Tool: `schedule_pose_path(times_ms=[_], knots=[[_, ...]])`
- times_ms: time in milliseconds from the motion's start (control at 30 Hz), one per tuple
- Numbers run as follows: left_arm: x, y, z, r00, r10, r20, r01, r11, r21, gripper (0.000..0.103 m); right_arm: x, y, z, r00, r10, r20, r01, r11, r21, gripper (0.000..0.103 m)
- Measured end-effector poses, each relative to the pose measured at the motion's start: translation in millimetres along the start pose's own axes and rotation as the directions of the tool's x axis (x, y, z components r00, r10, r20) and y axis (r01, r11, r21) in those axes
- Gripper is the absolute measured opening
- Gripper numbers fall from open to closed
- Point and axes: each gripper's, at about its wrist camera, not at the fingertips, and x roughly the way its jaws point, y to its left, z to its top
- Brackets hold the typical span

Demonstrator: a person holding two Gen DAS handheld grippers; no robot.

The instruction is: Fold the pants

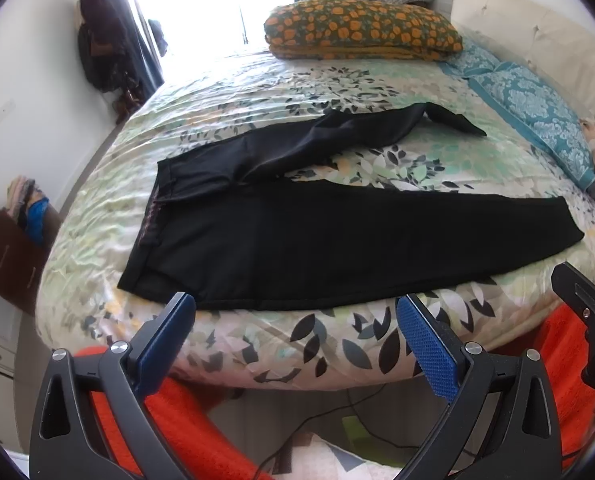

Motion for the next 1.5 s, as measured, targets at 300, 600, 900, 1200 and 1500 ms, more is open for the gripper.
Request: schedule_pose_path(times_ms=[300,600,900,1200,1500], knots=[[6.3,-2.7,0.0,1.000,0.000,-0.015,0.000,1.000,0.007,0.101,5.9,-2.5,-1.1,1.000,-0.002,-0.019,0.003,1.000,0.007,0.103],[20.6,-3.1,1.7,0.999,0.009,-0.046,-0.009,1.000,0.003,0.101,19.4,-1.3,-0.5,0.999,0.010,-0.049,-0.010,1.000,0.003,0.103],[60.1,-9.4,29.9,0.998,-0.007,-0.064,0.007,1.000,-0.005,0.101,53.4,-9.6,7.8,0.995,0.063,-0.083,-0.063,0.998,0.004,0.103],[115.1,-25.9,106.2,1.000,-0.013,-0.011,0.012,0.999,-0.032,0.101,142.5,-53.0,89.8,0.979,0.206,-0.004,-0.205,0.976,0.075,0.103],[174.2,-5.5,105.8,0.994,0.029,-0.105,-0.041,0.992,-0.116,0.101,344.3,-264.1,189.9,0.994,0.111,-0.010,-0.088,0.837,0.540,0.103]])
